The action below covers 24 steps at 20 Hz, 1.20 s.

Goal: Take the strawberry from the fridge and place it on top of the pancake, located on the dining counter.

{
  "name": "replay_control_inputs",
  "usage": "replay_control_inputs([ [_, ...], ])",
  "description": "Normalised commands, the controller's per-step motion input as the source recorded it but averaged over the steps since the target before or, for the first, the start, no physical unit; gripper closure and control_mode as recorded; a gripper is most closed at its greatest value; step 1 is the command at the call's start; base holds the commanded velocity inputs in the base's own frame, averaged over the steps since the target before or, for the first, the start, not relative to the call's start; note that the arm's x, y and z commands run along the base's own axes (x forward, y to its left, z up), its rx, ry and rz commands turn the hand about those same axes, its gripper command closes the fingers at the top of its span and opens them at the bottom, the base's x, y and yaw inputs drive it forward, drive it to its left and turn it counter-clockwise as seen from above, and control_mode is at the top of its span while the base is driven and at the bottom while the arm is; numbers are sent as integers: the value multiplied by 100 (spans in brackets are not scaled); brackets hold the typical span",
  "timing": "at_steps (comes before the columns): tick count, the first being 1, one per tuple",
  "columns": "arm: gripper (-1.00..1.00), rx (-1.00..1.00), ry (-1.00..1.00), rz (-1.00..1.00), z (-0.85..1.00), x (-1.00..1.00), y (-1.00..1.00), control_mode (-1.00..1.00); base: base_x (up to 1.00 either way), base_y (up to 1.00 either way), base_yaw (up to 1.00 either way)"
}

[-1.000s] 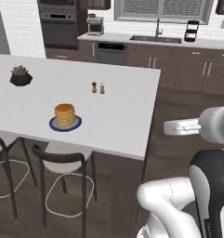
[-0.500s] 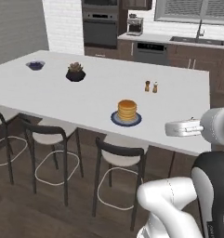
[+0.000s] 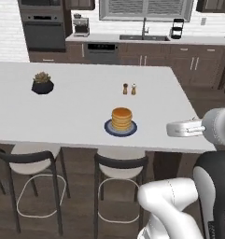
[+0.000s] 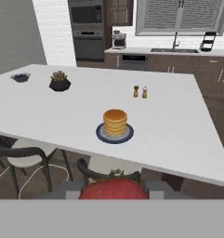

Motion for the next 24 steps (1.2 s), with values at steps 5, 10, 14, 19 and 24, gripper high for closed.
replay_control_inputs([
  [5, 100, 0, 0, 0, 0, 0, 0, 100, 53, 34, -31],
  [10, 100, 0, 0, 0, 0, 0, 0, 100, 1, 97, -1],
  [14, 100, 0, 0, 0, 0, 0, 0, 100, 54, 22, -3],
  [19, 100, 0, 0, 0, 0, 0, 0, 100, 72, 0, -4],
  [24, 100, 0, 3, -2, 0, 15, 0, -100, 59, 0, -7],
])
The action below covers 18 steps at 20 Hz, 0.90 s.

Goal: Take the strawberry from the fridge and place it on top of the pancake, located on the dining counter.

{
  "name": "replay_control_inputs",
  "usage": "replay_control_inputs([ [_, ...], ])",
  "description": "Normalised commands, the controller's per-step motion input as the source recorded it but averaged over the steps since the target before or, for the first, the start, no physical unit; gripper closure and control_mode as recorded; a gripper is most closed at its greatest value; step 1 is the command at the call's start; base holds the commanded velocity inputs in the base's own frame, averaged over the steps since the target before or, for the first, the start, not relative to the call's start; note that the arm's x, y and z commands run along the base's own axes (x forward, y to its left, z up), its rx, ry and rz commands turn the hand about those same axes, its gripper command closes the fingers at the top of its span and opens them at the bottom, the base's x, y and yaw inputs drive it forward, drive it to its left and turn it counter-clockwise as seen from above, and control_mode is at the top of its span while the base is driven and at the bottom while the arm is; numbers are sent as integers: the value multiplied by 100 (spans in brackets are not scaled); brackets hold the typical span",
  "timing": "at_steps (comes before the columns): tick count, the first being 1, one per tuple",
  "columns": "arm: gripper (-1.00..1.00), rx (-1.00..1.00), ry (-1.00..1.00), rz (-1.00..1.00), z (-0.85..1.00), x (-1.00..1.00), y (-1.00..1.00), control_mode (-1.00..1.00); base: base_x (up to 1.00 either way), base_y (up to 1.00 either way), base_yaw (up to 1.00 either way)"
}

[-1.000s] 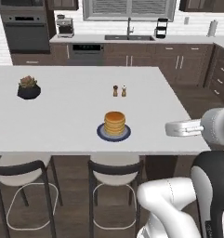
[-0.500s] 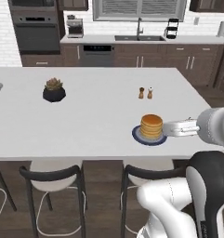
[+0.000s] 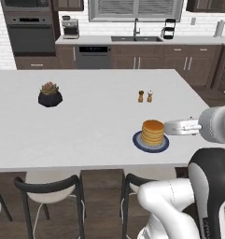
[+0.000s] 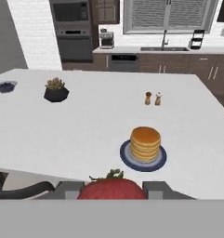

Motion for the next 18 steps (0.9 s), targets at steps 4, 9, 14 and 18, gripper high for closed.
replay_control_inputs([
  [4, 100, 0, 28, -19, 0, 69, -18, -100, 0, 0, 0],
  [9, 100, 2, 29, -6, -1, 44, -39, -100, 0, 0, 0],
  [14, 100, 3, 2, 0, -39, 36, -54, -100, 0, 0, 0],
  [18, 100, 1, 0, 0, -52, 46, -43, -100, 0, 0, 0],
])
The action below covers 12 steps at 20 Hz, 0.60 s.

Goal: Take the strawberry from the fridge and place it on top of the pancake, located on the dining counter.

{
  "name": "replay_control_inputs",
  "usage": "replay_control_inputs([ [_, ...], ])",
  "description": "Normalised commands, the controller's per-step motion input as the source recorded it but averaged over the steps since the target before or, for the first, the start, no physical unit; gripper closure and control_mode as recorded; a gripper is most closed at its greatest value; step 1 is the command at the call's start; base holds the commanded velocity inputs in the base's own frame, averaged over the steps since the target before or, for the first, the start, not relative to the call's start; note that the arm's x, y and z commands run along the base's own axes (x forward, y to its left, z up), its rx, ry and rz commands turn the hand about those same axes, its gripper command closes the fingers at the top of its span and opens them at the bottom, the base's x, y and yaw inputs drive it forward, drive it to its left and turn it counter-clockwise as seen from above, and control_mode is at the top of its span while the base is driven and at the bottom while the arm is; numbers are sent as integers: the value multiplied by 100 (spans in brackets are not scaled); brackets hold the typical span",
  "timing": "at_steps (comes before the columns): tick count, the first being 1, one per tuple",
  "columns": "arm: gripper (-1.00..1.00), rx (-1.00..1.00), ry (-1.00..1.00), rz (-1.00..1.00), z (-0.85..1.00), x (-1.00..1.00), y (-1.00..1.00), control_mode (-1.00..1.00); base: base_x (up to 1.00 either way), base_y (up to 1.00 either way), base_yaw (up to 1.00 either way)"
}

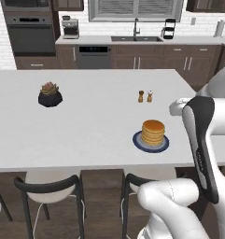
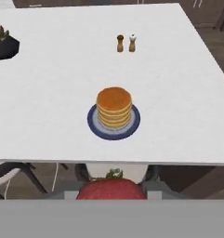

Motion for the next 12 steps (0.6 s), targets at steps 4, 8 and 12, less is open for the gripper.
replay_control_inputs([
  [4, 100, 0, 0, 0, -38, 51, -19, -100, 0, 0, 0],
  [8, 100, 0, 8, 0, -17, 58, 0, -100, 0, 0, 0],
  [12, 100, 0, 9, 0, -29, 63, 0, -100, 0, 0, 0],
])
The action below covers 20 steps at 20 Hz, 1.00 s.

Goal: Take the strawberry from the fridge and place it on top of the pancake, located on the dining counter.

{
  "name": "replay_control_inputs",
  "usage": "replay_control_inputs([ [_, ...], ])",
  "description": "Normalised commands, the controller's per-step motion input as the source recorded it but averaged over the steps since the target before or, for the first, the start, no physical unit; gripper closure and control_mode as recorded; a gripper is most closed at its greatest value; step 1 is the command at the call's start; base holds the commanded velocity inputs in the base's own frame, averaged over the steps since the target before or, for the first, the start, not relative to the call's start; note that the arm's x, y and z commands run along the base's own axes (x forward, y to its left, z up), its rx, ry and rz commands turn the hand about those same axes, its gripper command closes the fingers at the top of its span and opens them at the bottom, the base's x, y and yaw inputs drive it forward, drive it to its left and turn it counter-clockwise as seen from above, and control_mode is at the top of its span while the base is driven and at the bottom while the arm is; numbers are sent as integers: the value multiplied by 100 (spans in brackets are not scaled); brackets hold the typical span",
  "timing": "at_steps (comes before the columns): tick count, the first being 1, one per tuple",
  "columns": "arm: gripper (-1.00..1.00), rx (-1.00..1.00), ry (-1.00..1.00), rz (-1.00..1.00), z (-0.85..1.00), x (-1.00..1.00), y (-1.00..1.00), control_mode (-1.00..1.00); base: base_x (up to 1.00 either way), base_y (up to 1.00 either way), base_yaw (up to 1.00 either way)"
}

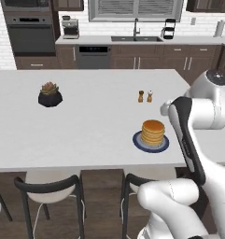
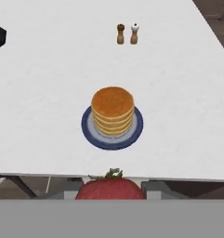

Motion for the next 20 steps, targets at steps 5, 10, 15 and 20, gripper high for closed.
replay_control_inputs([
  [5, 100, 0, 6, 0, -34, 55, 0, -100, 0, 0, 0],
  [10, 100, 0, 4, 0, -37, 45, 0, -100, 0, 0, 0],
  [15, 100, 0, 1, 0, -40, 49, -7, -100, 0, 0, 0],
  [20, 100, 0, 0, 0, -40, 32, -2, -100, 0, 0, 0],
])
